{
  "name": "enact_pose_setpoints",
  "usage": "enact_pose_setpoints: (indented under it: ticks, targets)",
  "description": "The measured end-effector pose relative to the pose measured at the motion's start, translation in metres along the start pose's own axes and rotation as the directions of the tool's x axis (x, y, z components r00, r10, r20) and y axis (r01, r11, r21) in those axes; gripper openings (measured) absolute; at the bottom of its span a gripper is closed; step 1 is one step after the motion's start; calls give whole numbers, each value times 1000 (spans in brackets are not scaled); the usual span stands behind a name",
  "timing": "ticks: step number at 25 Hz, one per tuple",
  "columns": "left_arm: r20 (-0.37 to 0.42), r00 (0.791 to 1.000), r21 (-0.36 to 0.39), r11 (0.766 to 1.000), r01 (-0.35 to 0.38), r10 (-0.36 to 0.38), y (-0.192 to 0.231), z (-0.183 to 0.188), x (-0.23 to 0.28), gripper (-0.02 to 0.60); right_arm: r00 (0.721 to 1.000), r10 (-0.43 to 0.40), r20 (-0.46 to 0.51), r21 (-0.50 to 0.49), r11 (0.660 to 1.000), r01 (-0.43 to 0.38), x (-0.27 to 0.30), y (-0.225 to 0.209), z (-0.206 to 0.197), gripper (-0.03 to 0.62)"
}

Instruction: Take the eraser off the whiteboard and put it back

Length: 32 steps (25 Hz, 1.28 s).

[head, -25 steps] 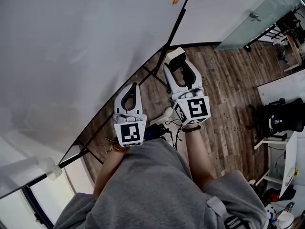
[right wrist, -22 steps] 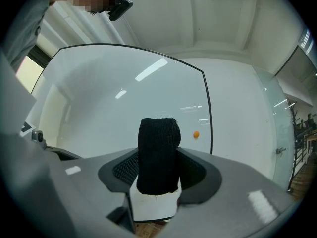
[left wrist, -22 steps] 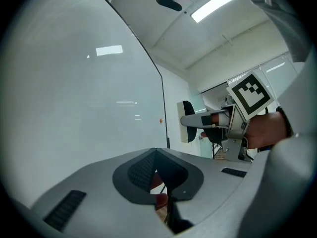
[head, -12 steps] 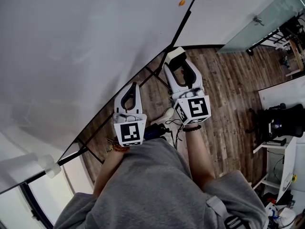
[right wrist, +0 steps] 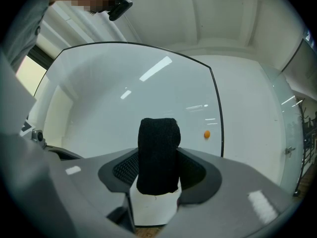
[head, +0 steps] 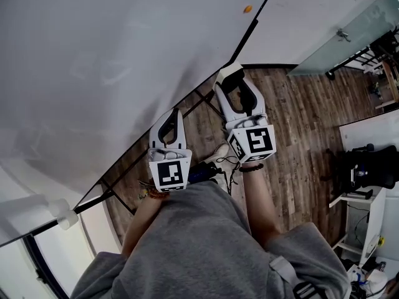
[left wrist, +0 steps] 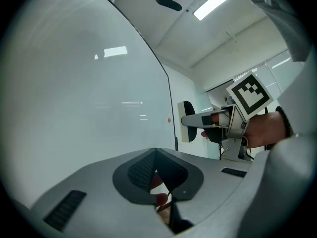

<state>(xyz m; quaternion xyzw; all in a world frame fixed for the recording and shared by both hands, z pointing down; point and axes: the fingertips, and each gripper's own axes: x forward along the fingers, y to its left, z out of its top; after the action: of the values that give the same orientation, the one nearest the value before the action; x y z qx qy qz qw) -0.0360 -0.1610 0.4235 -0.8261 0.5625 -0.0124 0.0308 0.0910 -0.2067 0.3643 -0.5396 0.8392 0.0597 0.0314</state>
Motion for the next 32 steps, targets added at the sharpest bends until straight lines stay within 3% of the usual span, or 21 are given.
enact_pose_setpoints:
  ticks: [32]
  targets:
    - [7,996,6,996,-91,91,33,-3,6,5,987,161,-4,-5,987,-161,59,39,-7,232]
